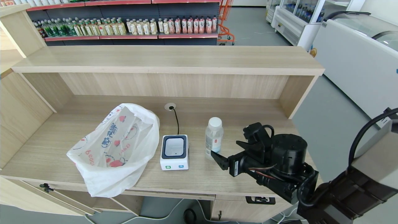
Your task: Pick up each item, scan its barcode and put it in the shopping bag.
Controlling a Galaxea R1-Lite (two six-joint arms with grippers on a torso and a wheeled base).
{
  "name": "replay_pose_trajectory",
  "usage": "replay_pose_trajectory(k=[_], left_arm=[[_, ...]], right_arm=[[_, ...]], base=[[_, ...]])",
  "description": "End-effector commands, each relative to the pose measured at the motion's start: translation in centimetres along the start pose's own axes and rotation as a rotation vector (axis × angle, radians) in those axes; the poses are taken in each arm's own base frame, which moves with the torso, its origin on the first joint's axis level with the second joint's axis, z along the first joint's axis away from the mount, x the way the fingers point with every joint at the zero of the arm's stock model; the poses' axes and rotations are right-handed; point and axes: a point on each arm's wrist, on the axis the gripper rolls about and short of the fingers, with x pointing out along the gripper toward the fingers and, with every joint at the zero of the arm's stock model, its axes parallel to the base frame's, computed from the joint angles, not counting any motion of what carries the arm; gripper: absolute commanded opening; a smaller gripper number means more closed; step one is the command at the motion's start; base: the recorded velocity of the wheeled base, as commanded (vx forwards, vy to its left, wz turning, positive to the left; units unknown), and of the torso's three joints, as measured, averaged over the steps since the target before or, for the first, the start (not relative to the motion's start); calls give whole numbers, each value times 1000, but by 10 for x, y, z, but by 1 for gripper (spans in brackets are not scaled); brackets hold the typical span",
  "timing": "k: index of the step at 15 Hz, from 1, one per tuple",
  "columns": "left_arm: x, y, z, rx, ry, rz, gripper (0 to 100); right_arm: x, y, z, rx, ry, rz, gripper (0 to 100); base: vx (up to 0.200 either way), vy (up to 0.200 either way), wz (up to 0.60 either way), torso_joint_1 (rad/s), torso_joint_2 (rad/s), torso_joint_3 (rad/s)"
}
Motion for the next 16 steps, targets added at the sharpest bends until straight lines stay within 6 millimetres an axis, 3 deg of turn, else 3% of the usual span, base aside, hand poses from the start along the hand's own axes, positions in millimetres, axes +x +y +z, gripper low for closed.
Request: replay_pose_trajectory(k=[1,5,16], left_arm=[[0,0,0,0,1,0,100],[0,0,0,0,0,0,100],[0,0,0,0,0,0,100]], right_arm=[[4,-3,0,4,0,13,100],[20,-12,9,7,-44,59,100],[42,-27,9,2,-55,237,100]], base=[[0,0,0,0,0,0],[0,0,0,0,0,0],[0,0,0,0,0,0]])
